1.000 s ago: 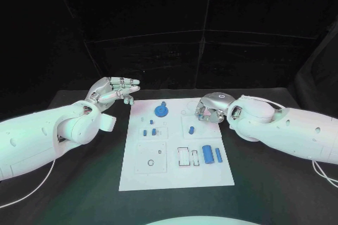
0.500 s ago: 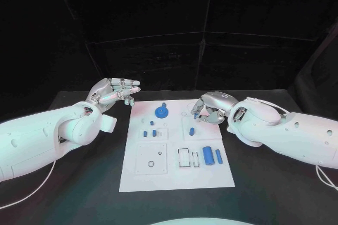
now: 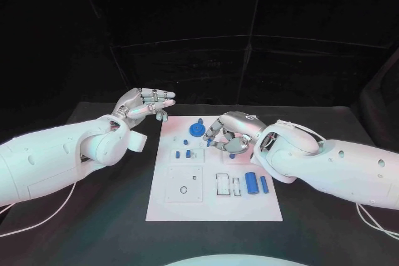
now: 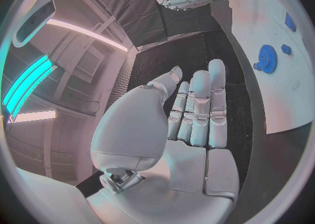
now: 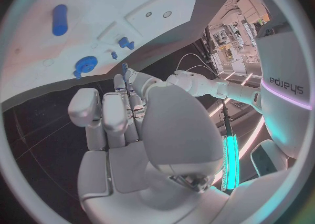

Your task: Assemble the parts on the task board

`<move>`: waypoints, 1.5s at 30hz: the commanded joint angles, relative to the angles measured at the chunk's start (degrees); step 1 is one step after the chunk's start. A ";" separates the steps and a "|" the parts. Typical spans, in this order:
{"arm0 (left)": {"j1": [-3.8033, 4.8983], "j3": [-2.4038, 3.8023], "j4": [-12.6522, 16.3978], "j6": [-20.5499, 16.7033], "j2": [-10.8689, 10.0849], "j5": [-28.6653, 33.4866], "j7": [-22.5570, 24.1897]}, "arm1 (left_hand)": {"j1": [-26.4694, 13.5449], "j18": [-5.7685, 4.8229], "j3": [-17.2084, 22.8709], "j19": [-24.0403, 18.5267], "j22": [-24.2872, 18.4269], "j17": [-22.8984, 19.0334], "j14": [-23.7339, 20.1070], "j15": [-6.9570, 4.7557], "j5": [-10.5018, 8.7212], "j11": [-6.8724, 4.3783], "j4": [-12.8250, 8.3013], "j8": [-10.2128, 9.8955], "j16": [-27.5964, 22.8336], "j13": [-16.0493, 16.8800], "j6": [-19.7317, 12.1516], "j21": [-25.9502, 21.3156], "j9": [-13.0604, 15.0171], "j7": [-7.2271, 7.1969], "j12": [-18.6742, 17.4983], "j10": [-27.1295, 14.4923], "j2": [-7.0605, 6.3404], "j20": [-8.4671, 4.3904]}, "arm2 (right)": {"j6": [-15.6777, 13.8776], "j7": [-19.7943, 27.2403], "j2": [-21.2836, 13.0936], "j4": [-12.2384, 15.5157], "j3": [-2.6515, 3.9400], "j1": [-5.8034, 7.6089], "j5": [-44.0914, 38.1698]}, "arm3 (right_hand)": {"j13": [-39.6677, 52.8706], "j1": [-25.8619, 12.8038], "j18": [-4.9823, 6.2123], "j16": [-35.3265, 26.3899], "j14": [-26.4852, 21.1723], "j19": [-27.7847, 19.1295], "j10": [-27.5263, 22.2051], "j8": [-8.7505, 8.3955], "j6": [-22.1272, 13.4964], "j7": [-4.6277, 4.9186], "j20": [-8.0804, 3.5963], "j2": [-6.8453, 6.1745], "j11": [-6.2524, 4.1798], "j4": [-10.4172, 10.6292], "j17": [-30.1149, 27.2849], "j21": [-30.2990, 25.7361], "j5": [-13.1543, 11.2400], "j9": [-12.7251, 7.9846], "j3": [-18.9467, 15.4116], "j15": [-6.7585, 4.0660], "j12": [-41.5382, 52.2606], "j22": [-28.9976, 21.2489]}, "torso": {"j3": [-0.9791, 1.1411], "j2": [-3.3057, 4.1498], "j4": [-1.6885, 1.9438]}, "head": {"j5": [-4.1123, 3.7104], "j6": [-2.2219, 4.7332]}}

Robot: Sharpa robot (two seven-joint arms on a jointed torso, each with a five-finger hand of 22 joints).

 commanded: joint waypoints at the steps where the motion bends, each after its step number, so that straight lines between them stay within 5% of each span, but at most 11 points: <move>1: 0.08 0.05 0.31 -0.14 0.18 0.26 0.99 | 0.18 0.33 -0.12 -0.26 -0.05 -0.04 -0.39 0.15 -0.02 -0.19 -0.02 0.09 -0.30 -0.07 -0.14 -0.29 -0.08 0.29 0.35 -0.41 0.53 -0.11 | 0.05 1.86 1.18 -0.49 -0.08 -1.10 -1.09 | 0.08 -0.85 -0.53 0.25 1.02 0.23 -0.10 -0.39 0.02 0.28 0.27 -0.07 0.47 0.01 0.05 0.25 0.38 0.02 0.46 0.05 -0.15 0.10 | -0.05 -0.01 -0.07 | 0.74 -0.26; 7: 0.09 0.05 0.51 -0.13 0.31 0.26 0.96 | 0.21 0.33 -0.12 -0.25 -0.08 -0.07 -0.39 0.16 -0.02 -0.17 -0.03 0.09 -0.31 -0.08 -0.14 -0.32 -0.07 0.30 0.37 -0.46 0.54 -0.10 | 2.15 0.99 3.48 -1.70 -0.17 -4.57 -2.99 | 0.09 -1.11 -0.54 0.31 1.03 0.24 -0.11 -0.37 0.03 0.29 0.29 -0.09 0.49 0.00 0.10 0.28 0.40 0.03 0.49 0.08 -0.15 0.14 | 0.12 0.01 -0.21 | 1.68 -0.59; 14: 0.09 0.05 0.53 -0.02 0.57 0.26 0.95 | 0.21 0.33 -0.12 -0.25 -0.08 -0.07 -0.39 0.16 -0.02 -0.17 -0.03 0.09 -0.31 -0.08 -0.14 -0.32 -0.07 0.30 0.37 -0.46 0.54 -0.10 | 5.05 -0.57 5.37 -2.75 -0.24 -6.47 -5.94 | 0.09 -1.47 -0.53 0.35 1.03 0.19 -0.17 -0.37 -0.02 0.29 0.33 -0.20 0.51 -0.07 0.11 0.27 0.39 0.03 0.49 0.11 -0.17 0.10 | 0.13 0.05 0.05 | 2.07 -0.87; 45: 0.09 0.05 0.22 0.57 0.85 0.26 0.48 | 0.16 0.32 -0.18 -0.22 -0.17 -0.17 -0.42 0.20 -0.02 -0.11 0.00 0.10 -0.33 -0.11 -0.19 -0.43 -0.07 0.35 0.39 -0.68 0.53 -0.08 | 6.76 -2.71 7.67 -4.53 -0.28 -7.85 -11.16 | 0.09 -1.59 -0.52 0.42 1.04 0.18 -0.16 -0.35 -0.02 0.27 0.34 -0.08 0.49 -0.14 0.17 0.26 0.41 0.04 0.60 0.11 -0.16 0.08 | 0.09 0.06 -0.07 | 2.91 -1.49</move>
